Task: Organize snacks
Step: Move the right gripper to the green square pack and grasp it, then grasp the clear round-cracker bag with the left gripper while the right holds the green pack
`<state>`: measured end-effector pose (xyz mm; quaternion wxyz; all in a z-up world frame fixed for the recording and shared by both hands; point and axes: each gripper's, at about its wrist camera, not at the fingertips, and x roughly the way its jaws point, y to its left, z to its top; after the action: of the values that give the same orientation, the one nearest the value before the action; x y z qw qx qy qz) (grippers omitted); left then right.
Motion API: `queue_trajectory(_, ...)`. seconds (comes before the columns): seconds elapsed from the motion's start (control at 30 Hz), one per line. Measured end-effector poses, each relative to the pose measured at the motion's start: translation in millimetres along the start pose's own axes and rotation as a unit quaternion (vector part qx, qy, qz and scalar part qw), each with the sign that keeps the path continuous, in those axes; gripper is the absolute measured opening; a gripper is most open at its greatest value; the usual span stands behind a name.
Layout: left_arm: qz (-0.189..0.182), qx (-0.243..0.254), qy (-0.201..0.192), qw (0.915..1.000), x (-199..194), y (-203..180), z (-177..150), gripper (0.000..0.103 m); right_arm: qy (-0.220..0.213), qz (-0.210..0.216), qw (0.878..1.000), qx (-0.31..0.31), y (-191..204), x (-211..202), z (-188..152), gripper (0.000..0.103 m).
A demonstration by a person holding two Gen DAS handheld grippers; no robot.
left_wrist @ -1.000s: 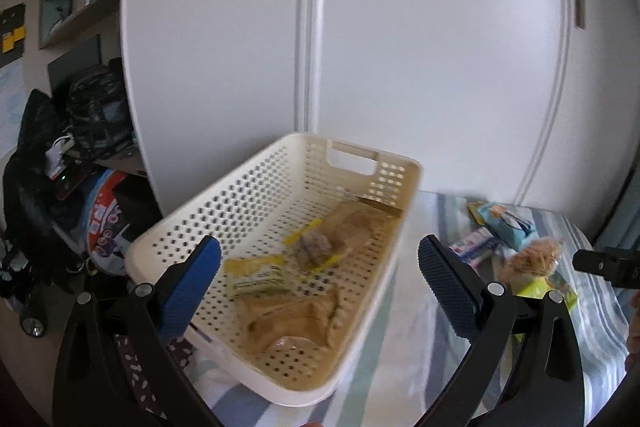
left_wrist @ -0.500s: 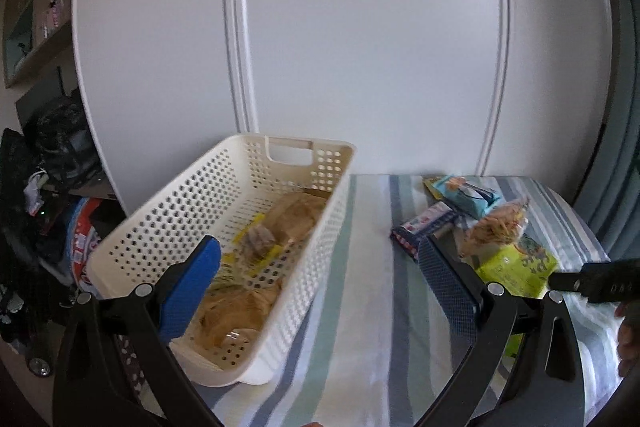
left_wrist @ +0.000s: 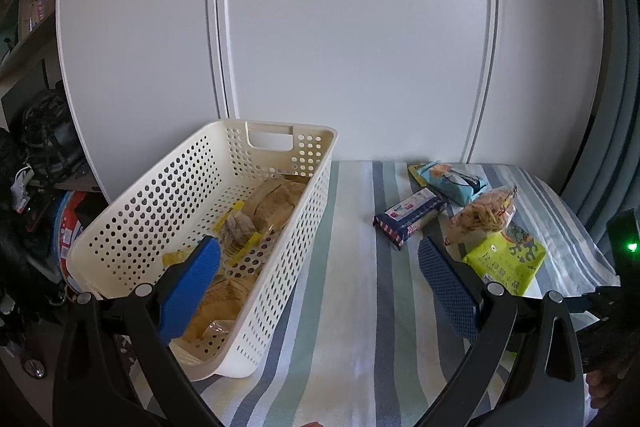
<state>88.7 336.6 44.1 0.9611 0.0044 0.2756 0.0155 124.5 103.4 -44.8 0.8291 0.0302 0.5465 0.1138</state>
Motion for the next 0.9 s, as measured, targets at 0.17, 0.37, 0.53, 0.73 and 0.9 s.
queue_trajectory(0.17,-0.002,0.009,0.003,1.0000,3,-5,-2,0.100,0.005,-0.006,1.000,-0.020,8,5,-2,0.098)
queue_trajectory(0.37,-0.003,0.015,0.006,0.9999,5,-7,-4,0.100,0.018,-0.010,0.999,-0.031,18,18,1,0.091)
queue_trajectory(0.53,-0.006,0.015,0.009,0.9998,7,-8,-4,0.100,0.021,-0.022,0.998,-0.049,31,29,-2,0.075)
queue_trajectory(0.73,-0.004,0.024,0.017,0.9996,13,-14,-7,0.100,0.005,-0.016,0.999,-0.038,24,20,-12,0.067)
queue_trajectory(0.9,-0.018,0.032,0.032,0.9988,20,-22,-10,0.100,-0.017,-0.002,1.000,-0.017,8,5,-27,0.063)
